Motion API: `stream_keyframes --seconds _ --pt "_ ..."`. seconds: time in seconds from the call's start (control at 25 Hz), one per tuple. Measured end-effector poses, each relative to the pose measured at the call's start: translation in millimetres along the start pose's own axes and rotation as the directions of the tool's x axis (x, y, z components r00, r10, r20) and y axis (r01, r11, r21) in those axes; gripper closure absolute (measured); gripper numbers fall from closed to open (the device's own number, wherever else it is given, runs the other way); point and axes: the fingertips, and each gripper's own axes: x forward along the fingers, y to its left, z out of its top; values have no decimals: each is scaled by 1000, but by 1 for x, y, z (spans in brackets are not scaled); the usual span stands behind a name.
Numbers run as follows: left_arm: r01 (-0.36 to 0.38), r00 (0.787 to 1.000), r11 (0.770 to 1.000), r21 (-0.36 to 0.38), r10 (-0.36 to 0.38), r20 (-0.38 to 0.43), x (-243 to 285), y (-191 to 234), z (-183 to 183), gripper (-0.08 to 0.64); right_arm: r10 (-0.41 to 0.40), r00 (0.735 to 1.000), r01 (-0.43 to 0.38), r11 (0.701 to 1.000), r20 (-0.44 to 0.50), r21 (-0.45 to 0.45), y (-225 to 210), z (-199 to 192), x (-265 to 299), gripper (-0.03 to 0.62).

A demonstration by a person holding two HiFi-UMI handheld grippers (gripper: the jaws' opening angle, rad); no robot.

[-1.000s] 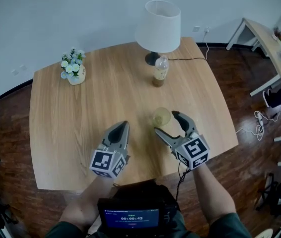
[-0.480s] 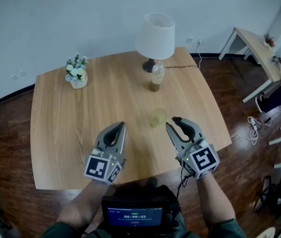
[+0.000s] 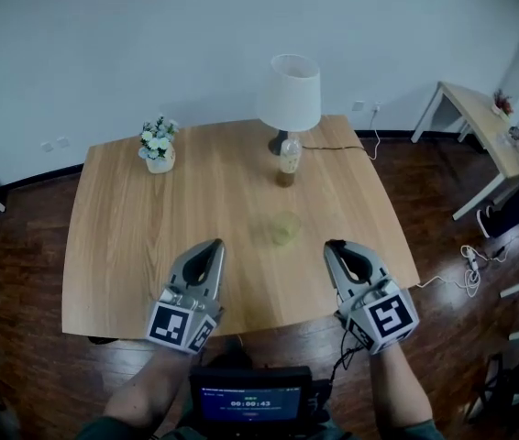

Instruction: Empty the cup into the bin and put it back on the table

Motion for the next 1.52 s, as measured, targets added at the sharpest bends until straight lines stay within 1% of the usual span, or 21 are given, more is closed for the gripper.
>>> stream_keyframes --seconds 0.12,0.2,0.36,0.48,0.6,0.72,0.88,1.0,1.16,1.32,1.52 --pt "-44 999 999 4 44 8 -14 -17 4 561 28 999 -28 1000 20 -4 -1 7 -23 583" --pt "-59 998 998 13 59 12 -22 -33 9 561 43 999 -43 999 26 -2 -2 10 -38 588" --pt "-68 997 998 14 67 44 -31 -66 31 561 70 996 -71 997 52 20 -7 15 -66 588" --pt "-76 994 996 37 73 77 -40 -84 46 561 86 994 -89 996 70 32 -6 18 -82 589" --pt "-88 993 994 59 83 86 -48 -99 50 560 118 990 -121 992 83 36 1 20 -99 588" --pt "-99 992 993 67 93 84 -56 -113 50 560 126 989 -128 992 80 21 4 19 -115 589" --pt "-83 993 993 82 75 96 -62 -136 56 561 124 989 -127 991 76 37 -1 14 -130 589" --pt "-65 994 993 97 57 90 -64 -151 59 561 126 989 -129 991 77 44 -6 10 -138 589" --pt "-55 995 991 122 45 86 -65 -159 65 561 137 987 -142 989 81 48 -7 9 -140 589" --pt "-56 996 991 120 46 82 -71 -162 69 561 145 986 -150 987 87 54 -4 11 -143 591" --pt "-42 995 993 107 32 92 -84 -155 80 561 113 987 -124 988 116 87 -4 23 -145 589"
